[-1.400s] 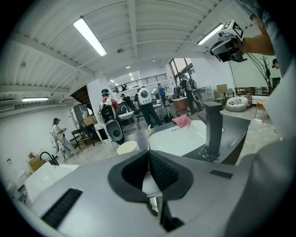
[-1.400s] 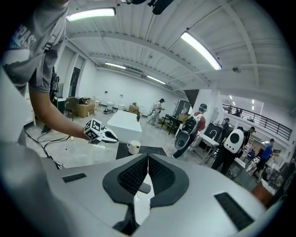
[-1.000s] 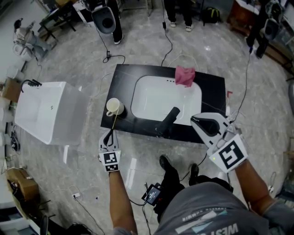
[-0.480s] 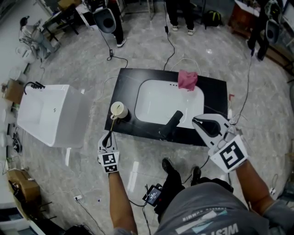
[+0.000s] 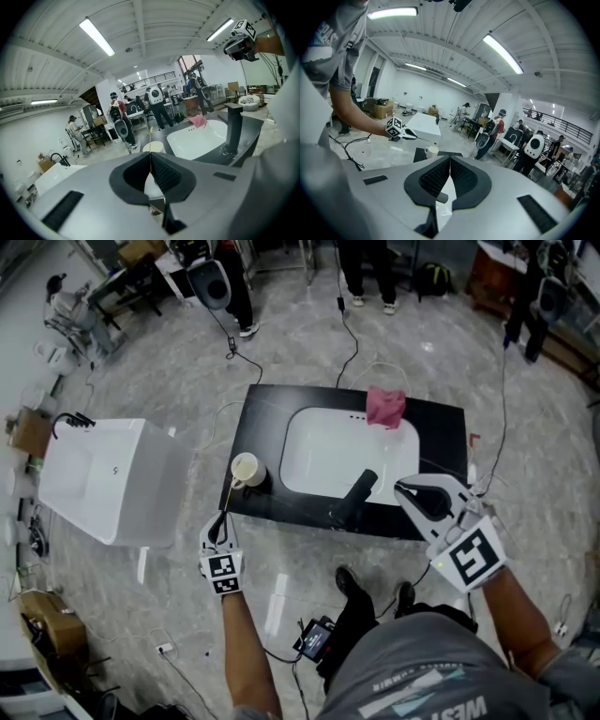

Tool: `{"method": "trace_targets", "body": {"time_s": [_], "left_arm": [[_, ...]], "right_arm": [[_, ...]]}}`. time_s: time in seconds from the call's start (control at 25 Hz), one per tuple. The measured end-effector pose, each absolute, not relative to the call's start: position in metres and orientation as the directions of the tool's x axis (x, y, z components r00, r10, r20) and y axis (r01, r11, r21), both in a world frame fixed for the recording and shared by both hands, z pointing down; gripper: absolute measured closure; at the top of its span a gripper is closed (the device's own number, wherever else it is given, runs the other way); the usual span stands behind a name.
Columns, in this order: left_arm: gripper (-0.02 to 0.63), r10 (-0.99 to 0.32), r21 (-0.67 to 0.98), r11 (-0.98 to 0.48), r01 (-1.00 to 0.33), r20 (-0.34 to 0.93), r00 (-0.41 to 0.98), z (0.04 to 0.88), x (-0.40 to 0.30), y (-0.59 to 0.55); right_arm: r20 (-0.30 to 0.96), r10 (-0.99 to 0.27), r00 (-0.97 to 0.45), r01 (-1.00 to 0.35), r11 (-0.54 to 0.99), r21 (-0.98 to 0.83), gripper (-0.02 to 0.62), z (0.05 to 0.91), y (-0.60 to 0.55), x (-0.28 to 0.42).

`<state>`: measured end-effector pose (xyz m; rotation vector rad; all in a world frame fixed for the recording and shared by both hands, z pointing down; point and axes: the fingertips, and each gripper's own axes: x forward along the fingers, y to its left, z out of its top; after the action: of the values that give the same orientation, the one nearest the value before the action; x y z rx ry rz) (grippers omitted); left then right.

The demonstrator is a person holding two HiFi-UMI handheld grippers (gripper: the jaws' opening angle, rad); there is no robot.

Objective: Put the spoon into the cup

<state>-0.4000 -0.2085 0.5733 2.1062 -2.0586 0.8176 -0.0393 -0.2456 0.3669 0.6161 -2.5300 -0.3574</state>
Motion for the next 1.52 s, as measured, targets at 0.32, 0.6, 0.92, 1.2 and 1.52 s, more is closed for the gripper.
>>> {"method": "trace_targets", "body": {"time_s": [0.32,0.6,0.92,1.2,1.52], "left_arm": [[0.600,-0.904,-0.292,-0.084,-0.953,0.425,-0.050,0.572,-0.410,-0.213],[0.600,-0.899,-0.285,-0.089,-0.954,0.436,-0.046,0.576,-0.414,-0.216],[0.600,-0.893,-0.277,-0.096,-0.956,0.448,-0.039,0.578,-0.417,-0.220],[0.600,-0.891,-0.274,-0.106,-0.956,0.454,-0.032,0.578,-0.415,-0.227],[0.600,-0.888,-0.272,-0.110,-0.956,0.459,-0.029,0.578,-0.415,-0.231]], "right_arm": [[0.413,-0.500,-0.761,-0.364,0.857,0.365,0.565,0.366,-0.245,-0.041],[0.414,-0.509,-0.755,-0.372,0.851,0.370,0.565,0.364,-0.247,-0.041],[0.408,-0.522,-0.749,-0.386,0.844,0.372,0.565,0.361,-0.250,-0.041],[0.403,-0.536,-0.742,-0.401,0.837,0.374,0.565,0.358,-0.254,-0.036],[0.405,-0.545,-0.734,-0.415,0.832,0.369,0.565,0.358,-0.257,-0.032]]}}
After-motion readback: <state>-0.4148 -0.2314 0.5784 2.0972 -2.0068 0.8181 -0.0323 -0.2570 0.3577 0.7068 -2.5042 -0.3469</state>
